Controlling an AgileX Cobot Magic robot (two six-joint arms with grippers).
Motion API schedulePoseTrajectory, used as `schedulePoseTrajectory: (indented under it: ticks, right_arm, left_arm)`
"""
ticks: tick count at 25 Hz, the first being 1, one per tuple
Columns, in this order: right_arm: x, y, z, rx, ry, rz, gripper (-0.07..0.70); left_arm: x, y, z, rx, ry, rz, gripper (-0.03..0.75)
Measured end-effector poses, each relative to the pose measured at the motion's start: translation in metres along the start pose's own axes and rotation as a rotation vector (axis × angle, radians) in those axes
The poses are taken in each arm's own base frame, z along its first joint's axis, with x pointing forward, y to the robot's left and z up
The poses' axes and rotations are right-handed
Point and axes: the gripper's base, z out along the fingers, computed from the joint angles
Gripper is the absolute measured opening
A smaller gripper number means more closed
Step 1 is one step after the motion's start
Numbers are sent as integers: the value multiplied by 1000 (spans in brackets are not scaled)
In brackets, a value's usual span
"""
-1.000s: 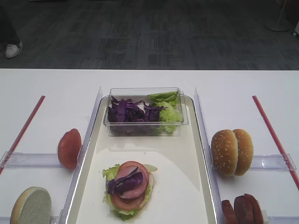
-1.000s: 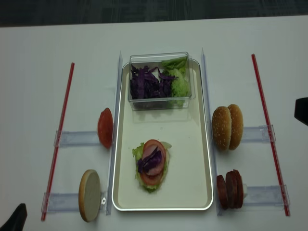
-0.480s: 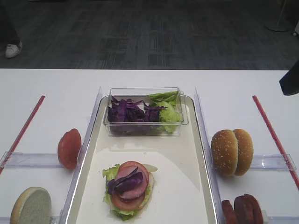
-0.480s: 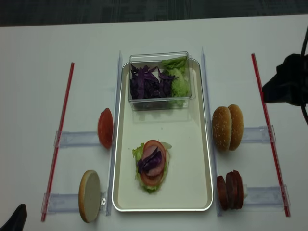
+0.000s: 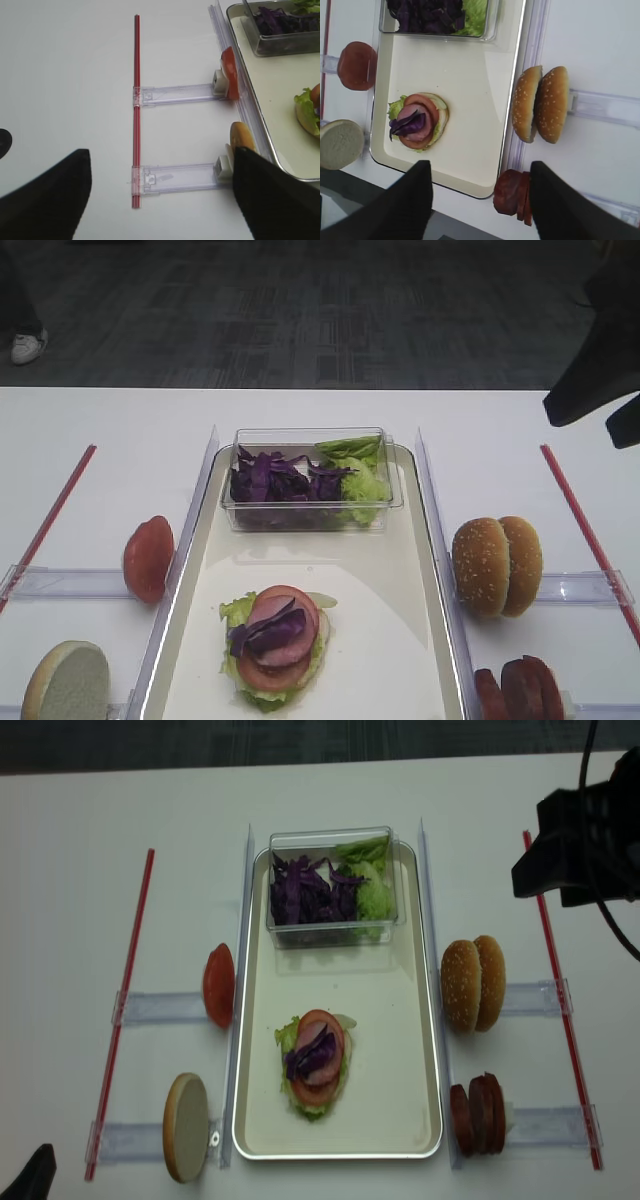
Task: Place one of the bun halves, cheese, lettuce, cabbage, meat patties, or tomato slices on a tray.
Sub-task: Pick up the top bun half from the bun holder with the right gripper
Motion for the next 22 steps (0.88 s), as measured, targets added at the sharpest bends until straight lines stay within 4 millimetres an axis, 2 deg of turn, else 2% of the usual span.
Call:
schedulePoseTrajectory:
  ticks: [9, 22]
  right_arm:
    - [-9, 7, 40, -24, 140, 18, 454]
    - [-26, -15, 90, 10, 249, 112, 454]
  left_arm:
    - [0, 0, 0, 0, -2, 0, 549]
    - [0, 0, 0, 0, -2, 0, 543]
